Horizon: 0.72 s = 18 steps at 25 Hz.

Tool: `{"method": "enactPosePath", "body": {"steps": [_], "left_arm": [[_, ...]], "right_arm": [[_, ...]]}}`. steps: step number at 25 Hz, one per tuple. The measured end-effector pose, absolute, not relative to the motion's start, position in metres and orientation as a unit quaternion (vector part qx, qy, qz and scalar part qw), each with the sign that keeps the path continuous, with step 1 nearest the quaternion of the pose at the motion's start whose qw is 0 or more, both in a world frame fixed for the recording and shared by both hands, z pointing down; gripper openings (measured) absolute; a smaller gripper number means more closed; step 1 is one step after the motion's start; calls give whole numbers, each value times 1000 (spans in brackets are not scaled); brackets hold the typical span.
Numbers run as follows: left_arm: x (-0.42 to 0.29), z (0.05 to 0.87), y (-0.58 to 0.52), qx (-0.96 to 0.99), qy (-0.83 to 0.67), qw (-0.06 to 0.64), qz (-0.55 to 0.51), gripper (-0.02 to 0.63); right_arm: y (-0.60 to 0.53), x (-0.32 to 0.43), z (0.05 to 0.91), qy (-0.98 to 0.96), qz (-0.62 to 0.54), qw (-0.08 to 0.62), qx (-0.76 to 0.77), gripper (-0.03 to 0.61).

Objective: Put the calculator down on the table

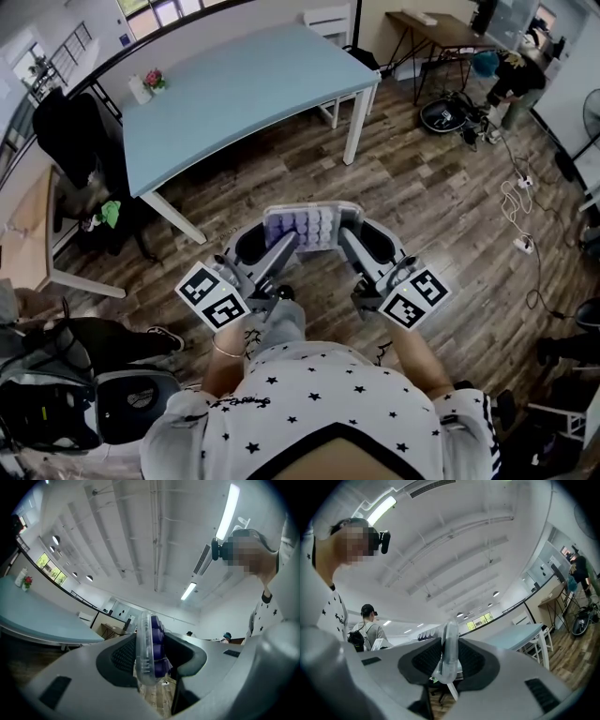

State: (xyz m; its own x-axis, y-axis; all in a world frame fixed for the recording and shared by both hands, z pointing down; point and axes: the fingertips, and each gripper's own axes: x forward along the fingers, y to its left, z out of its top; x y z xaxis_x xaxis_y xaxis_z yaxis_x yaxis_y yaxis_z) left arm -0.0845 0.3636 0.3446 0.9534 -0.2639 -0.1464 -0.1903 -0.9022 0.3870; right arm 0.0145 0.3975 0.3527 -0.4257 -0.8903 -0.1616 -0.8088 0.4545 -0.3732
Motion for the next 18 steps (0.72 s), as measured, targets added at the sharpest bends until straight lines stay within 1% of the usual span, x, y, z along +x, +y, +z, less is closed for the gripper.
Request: {"method": "enactPosePath", "body": {"steps": [18], "left_arm": [[-89,354,259,967,-117,205,-96,184]], "right_arm": [[293,10,361,829,-137,153,-520,95]]}}
